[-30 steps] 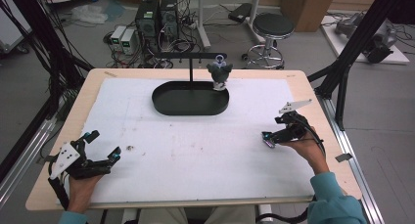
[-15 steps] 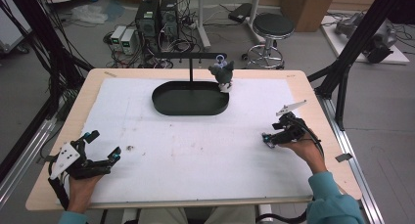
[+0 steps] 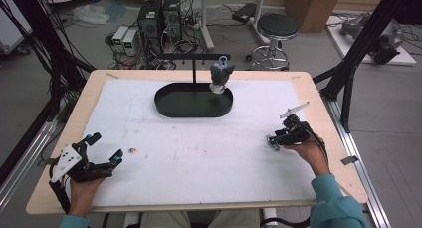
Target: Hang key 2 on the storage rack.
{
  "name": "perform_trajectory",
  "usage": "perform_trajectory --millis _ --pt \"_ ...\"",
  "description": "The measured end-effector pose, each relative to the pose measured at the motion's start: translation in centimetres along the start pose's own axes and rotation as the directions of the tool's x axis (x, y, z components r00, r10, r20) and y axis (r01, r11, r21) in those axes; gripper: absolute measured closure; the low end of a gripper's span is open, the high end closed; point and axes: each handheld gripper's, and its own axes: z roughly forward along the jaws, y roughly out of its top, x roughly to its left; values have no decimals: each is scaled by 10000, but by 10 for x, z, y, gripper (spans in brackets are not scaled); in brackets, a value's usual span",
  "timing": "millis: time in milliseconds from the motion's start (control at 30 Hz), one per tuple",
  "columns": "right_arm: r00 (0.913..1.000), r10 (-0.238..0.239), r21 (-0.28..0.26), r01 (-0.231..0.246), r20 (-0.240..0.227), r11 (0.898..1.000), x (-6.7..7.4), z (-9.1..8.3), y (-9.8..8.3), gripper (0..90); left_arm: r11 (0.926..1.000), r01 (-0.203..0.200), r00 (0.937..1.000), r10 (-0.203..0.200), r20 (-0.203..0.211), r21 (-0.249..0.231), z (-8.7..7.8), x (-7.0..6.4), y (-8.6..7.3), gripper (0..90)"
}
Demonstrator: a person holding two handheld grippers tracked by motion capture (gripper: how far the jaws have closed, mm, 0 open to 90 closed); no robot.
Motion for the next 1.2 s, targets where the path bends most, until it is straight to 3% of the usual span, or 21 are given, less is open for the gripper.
perform_trajectory --millis 900,1200 --pt "9989 381 347 -371 -281 9987 -3 7 2 841 10000 -12 10000 12 2 13 0 0 0 17" --pt "9985 376 300 -364 -391 9989 -4 8 3 872 10000 -11 10000 11 3 10 0 0 0 17"
